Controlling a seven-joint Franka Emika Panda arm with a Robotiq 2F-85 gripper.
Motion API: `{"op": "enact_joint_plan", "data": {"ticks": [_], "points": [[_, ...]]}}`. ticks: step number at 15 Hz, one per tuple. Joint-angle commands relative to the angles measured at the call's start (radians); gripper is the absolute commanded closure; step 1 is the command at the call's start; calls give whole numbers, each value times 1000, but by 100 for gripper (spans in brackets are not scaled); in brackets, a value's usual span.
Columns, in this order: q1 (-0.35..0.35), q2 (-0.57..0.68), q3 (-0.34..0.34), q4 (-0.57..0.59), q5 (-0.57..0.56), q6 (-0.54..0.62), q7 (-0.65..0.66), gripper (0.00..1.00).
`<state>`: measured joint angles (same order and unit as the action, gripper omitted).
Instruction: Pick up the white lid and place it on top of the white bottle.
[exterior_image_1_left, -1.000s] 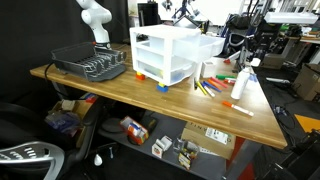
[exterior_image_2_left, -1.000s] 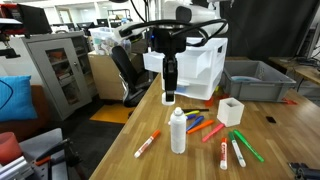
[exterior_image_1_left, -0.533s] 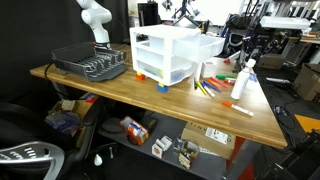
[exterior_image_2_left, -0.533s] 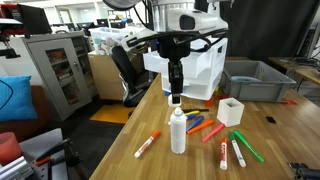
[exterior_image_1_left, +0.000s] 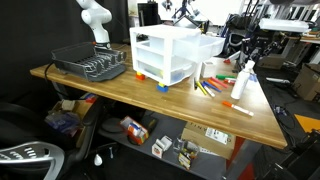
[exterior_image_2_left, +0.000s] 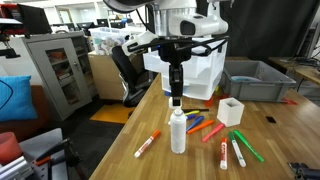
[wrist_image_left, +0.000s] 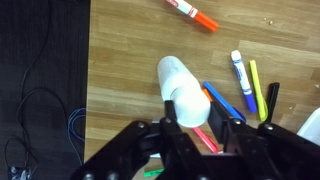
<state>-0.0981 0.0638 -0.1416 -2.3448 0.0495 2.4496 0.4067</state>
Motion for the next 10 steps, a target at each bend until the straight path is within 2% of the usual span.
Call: {"op": "enact_joint_plan", "data": {"ticks": [1, 10], "points": [[-10, -2, -2, -8, 19, 23, -19, 87], [-9, 17, -1, -7, 65, 26, -56, 87]]}}
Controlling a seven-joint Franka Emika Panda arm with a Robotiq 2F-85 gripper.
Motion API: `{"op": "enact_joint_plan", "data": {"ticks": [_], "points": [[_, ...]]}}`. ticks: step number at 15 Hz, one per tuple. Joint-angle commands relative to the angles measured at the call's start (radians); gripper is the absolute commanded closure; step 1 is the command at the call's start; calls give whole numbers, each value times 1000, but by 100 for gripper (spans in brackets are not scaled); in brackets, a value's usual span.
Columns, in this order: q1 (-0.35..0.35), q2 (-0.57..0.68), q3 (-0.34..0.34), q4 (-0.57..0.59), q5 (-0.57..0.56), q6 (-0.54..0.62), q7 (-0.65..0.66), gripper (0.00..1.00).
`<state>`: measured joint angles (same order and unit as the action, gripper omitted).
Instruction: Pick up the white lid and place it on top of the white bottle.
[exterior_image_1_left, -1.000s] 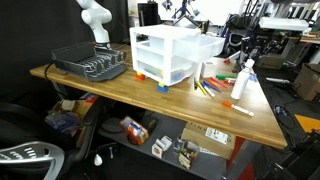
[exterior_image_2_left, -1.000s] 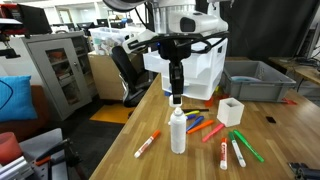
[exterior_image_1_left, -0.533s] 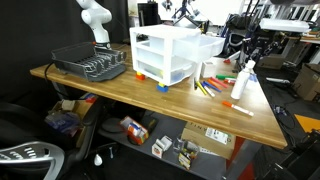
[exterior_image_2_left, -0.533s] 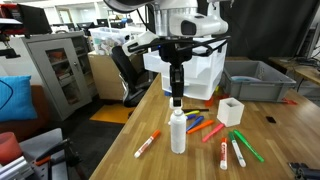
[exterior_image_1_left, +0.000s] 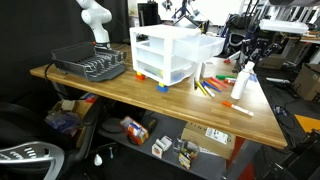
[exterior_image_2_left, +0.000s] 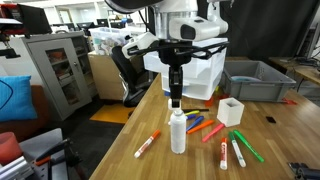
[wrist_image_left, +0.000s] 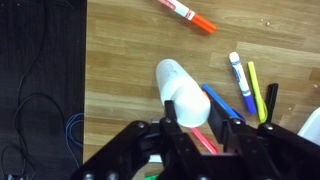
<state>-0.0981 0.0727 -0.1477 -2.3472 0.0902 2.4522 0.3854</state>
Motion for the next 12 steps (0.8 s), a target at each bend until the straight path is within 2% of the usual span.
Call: {"op": "enact_joint_plan", "data": {"ticks": [1, 12], "points": [[-9, 10, 6, -5, 27, 27, -41, 87], [-14, 44, 4, 3, 83, 68, -118, 87]]}}
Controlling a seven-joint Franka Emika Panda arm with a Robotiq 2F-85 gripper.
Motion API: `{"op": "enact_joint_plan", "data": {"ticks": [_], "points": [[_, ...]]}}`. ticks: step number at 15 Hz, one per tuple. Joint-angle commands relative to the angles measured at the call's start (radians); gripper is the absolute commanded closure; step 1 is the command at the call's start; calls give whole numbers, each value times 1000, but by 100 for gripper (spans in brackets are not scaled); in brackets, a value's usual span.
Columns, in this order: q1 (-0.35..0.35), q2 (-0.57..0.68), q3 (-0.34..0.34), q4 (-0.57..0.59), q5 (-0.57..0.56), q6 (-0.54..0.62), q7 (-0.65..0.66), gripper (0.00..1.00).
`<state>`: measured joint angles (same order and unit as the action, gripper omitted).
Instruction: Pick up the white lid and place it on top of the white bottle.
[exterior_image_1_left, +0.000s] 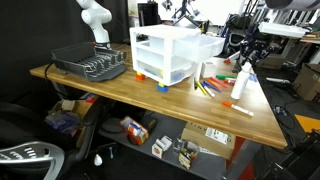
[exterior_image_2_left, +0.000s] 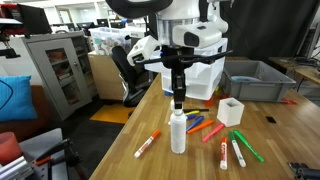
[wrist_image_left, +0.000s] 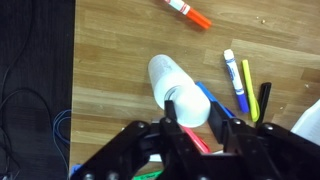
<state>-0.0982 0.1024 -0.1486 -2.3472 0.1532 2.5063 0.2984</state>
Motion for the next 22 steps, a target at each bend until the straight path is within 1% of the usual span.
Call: {"op": "enact_joint_plan", "data": {"ticks": [1, 6, 10, 22], "points": [[-15, 15, 1, 5, 12, 7, -22, 87], [-13, 9, -11, 25, -16, -9, -12, 87], [-14, 30, -4, 47, 4, -38, -33, 87], [-15, 87, -6, 88, -2, -108, -32, 87]]}}
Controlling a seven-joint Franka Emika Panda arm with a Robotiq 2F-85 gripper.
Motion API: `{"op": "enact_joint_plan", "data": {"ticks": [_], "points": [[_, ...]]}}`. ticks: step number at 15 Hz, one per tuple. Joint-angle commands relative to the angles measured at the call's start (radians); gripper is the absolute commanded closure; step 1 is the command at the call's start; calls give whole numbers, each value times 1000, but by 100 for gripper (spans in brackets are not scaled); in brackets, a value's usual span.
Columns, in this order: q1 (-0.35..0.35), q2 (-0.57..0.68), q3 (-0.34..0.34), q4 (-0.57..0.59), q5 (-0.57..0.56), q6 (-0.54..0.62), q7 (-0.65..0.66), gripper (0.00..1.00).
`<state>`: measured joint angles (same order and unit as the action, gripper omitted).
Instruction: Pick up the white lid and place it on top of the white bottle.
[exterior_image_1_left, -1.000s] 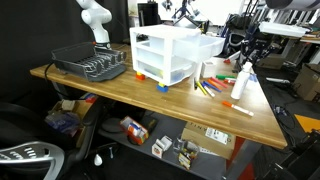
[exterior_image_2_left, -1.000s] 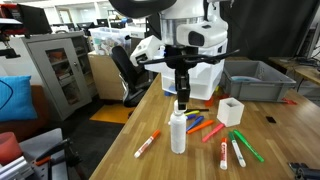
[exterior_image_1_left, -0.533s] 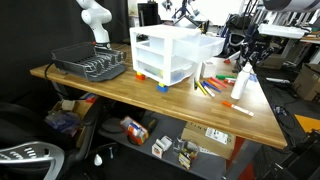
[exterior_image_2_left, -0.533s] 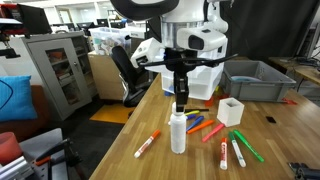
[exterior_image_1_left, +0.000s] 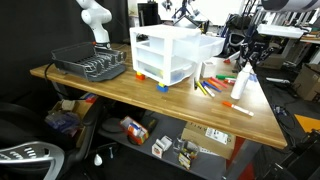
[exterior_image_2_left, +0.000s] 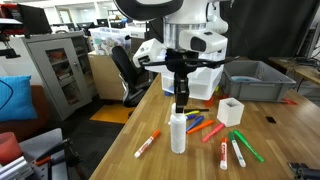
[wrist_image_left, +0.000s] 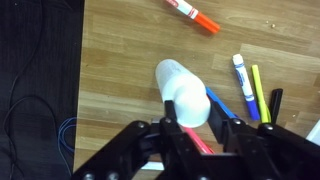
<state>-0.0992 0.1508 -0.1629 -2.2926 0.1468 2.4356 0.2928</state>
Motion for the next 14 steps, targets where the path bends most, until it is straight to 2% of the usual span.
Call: {"op": "enact_joint_plan", "data": {"ticks": [1, 14], "points": [[-13, 43, 9, 40, 5, -36, -28, 87], [-9, 34, 14, 67, 7, -101, -19, 87]]}}
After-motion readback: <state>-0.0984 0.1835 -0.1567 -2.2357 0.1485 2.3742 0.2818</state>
